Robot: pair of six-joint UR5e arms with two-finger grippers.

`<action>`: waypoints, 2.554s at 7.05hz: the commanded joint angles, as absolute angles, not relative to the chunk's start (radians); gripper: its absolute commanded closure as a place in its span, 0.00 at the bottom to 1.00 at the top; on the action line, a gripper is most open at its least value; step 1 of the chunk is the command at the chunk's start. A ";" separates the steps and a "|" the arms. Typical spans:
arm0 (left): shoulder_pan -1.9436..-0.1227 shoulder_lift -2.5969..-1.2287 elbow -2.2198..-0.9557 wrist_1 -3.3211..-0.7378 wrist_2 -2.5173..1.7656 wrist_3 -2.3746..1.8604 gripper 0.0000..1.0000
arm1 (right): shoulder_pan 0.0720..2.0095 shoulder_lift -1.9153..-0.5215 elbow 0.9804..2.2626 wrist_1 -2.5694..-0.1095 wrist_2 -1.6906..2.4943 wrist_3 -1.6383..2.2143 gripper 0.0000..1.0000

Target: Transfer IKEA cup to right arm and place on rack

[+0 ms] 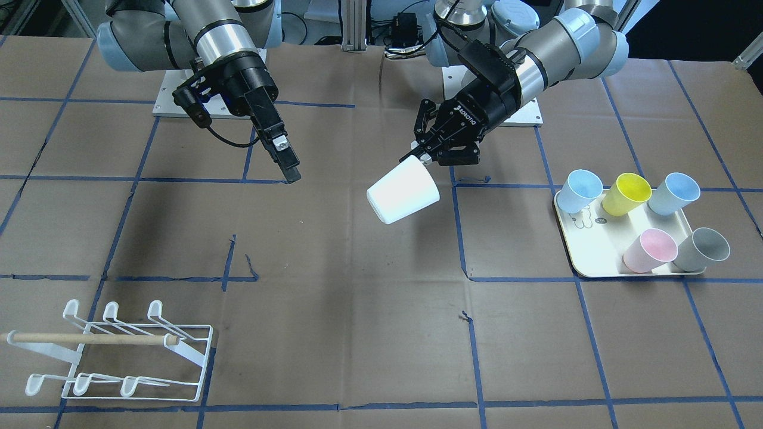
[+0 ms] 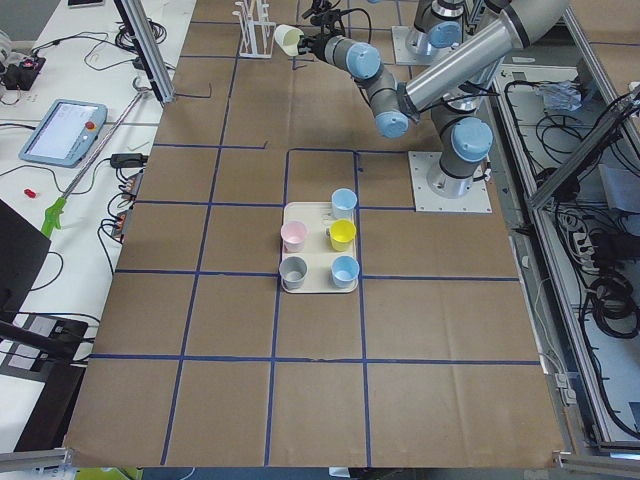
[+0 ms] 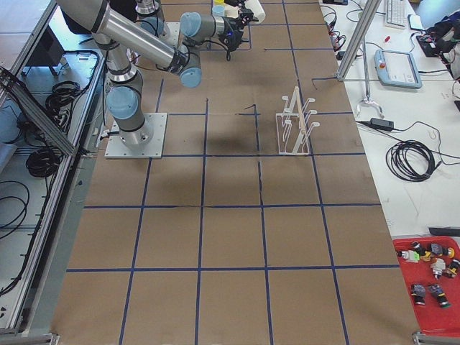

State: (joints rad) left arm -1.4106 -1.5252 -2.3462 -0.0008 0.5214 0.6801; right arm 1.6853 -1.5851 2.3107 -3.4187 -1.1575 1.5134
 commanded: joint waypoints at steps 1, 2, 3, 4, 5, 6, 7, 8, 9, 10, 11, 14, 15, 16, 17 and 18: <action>-1.449 -1.525 -2.349 0.000 0.509 0.680 0.96 | 1.716 -1.588 2.304 -3.354 -1.158 1.540 0.01; -1.463 -1.523 -2.349 0.000 0.509 0.678 0.96 | 1.724 -1.588 2.295 -3.352 -1.158 1.592 0.02; -1.463 -1.525 -2.350 0.000 0.509 0.680 0.96 | 1.735 -1.589 2.280 -3.349 -1.158 1.635 0.04; -1.463 -1.528 -2.350 0.000 0.509 0.678 0.96 | 1.752 -1.589 2.272 -3.349 -1.160 1.649 0.04; -1.463 -1.531 -2.349 0.000 0.509 0.678 0.96 | 1.759 -1.589 2.261 -3.330 -1.160 1.655 0.04; -1.463 -1.529 -2.349 0.000 0.509 0.680 0.96 | 1.767 -1.588 2.258 -3.329 -1.160 1.670 0.04; -1.463 -1.529 -2.350 0.000 0.509 0.680 0.96 | 1.770 -1.586 2.257 -3.324 -1.160 1.674 0.04; -1.463 -1.529 -2.350 0.000 0.509 0.681 0.96 | 1.781 -1.583 2.241 -3.307 -1.172 1.675 0.04; -1.463 -1.528 -2.350 0.000 0.509 0.681 0.96 | 1.789 -1.572 2.217 -3.283 -1.192 1.674 0.04; -1.463 -1.528 -2.350 0.000 0.511 0.681 0.96 | 1.802 -1.553 2.197 -3.274 -1.193 1.674 0.04; -1.463 -1.528 -2.349 0.000 0.509 0.680 0.95 | 1.818 -1.530 2.188 -3.274 -1.196 1.674 0.04; -1.462 -1.526 -2.349 0.000 0.509 0.678 0.95 | 1.842 -1.487 2.126 -3.254 -1.226 1.674 0.04; -1.462 -1.526 -2.349 0.000 0.509 0.678 0.95 | 1.844 -1.461 2.106 -3.254 -1.226 1.674 0.04; -1.462 -1.526 -2.349 0.000 0.509 0.678 0.95 | 1.858 -1.448 2.096 -3.254 -1.229 1.674 0.04; -1.462 -1.526 -2.349 0.000 0.509 0.678 0.95 | 1.862 -1.448 2.095 -3.254 -1.235 1.674 0.04; -1.462 -1.526 -2.349 0.000 0.509 0.677 0.94 | 1.864 -1.447 2.095 -3.254 -1.241 1.675 0.04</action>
